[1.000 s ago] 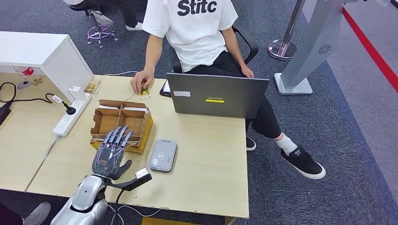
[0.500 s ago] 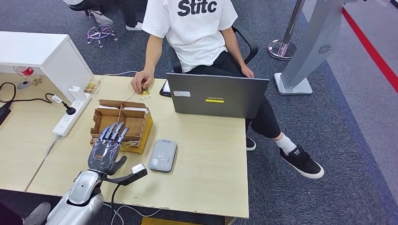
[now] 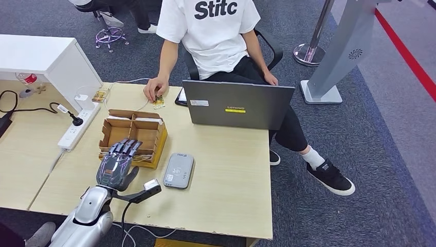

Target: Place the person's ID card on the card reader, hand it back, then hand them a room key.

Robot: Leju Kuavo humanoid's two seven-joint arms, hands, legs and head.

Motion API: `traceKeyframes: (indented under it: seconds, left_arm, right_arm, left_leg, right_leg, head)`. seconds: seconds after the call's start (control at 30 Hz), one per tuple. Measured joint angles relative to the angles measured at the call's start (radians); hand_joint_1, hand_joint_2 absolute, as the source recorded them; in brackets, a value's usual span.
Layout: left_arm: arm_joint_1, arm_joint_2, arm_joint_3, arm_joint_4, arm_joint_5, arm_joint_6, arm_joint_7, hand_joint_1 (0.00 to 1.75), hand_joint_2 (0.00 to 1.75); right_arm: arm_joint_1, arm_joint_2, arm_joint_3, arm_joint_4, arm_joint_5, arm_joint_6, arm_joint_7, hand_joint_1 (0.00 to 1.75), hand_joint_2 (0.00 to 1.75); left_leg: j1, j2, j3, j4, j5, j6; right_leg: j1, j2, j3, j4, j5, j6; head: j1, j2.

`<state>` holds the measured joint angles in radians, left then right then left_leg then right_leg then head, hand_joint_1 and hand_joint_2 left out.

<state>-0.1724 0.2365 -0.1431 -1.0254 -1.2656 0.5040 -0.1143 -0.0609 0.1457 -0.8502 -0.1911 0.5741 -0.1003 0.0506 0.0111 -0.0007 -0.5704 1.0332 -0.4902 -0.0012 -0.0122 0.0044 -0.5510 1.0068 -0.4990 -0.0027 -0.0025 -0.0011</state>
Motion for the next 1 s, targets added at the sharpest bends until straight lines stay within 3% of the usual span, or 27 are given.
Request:
traceKeyframes:
  seconds: [0.47,0.8,1.0]
  left_arm:
    - [-0.029,0.003,0.0,-0.01,0.012,0.032,-0.008,1.75,1.75]
    - [-0.236,0.053,0.025,-0.045,0.093,-0.01,-0.008,1.75,1.75]
    - [-0.305,0.068,0.026,-0.045,0.098,-0.031,-0.008,1.75,1.75]
  right_arm:
    - [-0.001,0.0,-0.002,0.0,0.019,0.0,0.008,0.0,1.75]
    - [-0.002,0.0,-0.002,0.0,0.045,0.013,0.0,0.0,1.75]
    - [-0.002,0.0,-0.002,0.0,0.052,0.015,0.0,0.0,1.75]
  left_leg:
    - [0.0,0.0,0.0,0.0,0.0,0.0]
    - [0.0,-0.001,0.0,0.0,0.002,-0.001]
    - [0.0,-0.001,0.0,0.0,0.002,-0.001]
  right_leg:
    - [0.0,0.0,0.0,0.0,0.0,0.0]
    - [0.0,-0.001,0.0,0.001,0.002,-0.001]
    - [0.0,0.0,0.0,0.001,0.002,-0.001]
  head:
    - [0.0,0.0]
    - [0.0,0.0]
    - [0.0,0.0]
